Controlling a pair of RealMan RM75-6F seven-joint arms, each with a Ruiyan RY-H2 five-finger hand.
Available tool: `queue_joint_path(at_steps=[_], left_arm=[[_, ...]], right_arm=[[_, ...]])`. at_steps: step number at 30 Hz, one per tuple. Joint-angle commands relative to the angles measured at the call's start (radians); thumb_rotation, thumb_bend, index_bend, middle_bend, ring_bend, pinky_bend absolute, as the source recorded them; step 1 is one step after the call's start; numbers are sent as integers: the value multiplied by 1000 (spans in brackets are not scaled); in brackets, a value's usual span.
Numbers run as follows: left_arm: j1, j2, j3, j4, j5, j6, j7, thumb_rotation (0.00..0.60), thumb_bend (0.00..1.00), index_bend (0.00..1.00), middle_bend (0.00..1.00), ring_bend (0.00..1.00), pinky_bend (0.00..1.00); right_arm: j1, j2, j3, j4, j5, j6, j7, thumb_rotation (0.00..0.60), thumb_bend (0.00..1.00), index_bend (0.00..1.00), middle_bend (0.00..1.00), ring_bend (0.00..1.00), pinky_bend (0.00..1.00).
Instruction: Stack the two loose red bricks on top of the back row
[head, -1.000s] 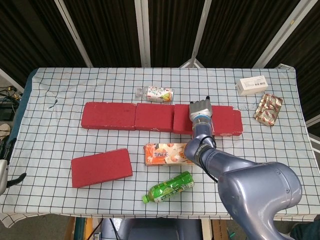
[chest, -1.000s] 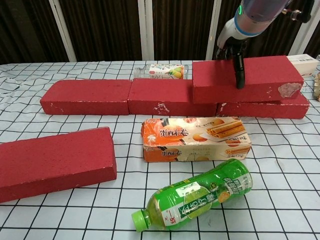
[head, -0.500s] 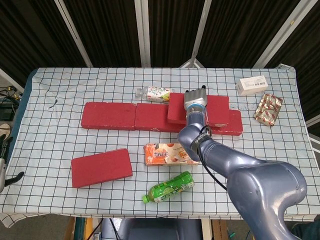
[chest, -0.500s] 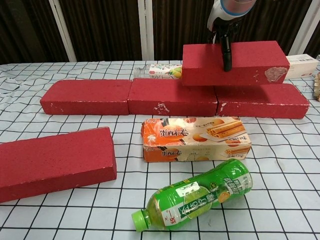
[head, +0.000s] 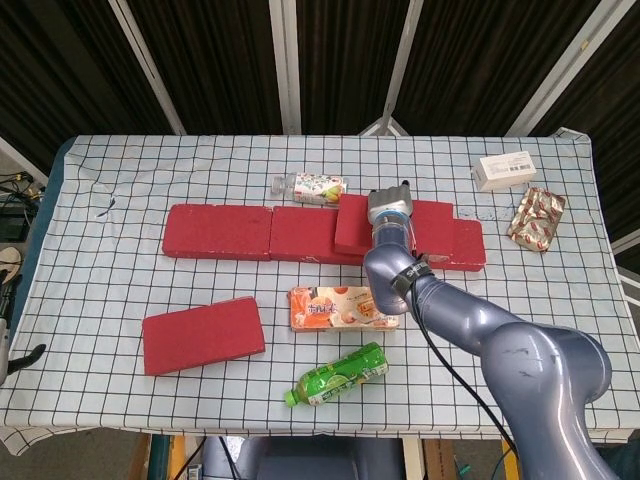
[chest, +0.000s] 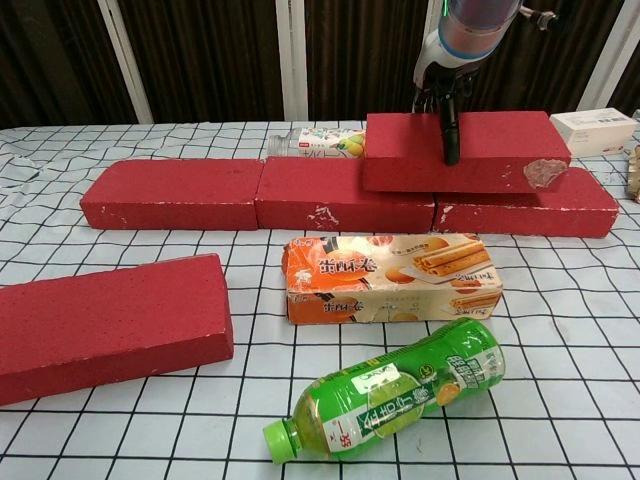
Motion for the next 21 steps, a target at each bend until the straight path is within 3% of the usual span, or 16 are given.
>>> queue_joint_path(at_steps=[1,8,21], left_arm=[[-1,0,1,-1,-1,-1,2,600,0,0,0,0,175],[-2,-1,0,0,-7,-3,6,600,0,0,0,0,175],[-4,-2,-1,2,-12,-3,9,600,0,0,0,0,175]], right_arm=[[-35,-19,61,24,-23,21,-44,600,217,405,293,185,0],[-79,-35,157,46,-62,48,-100,600,217,405,293,185,0],[-127,-86,290,82,-110,71,-186,600,217,405,293,185,0]])
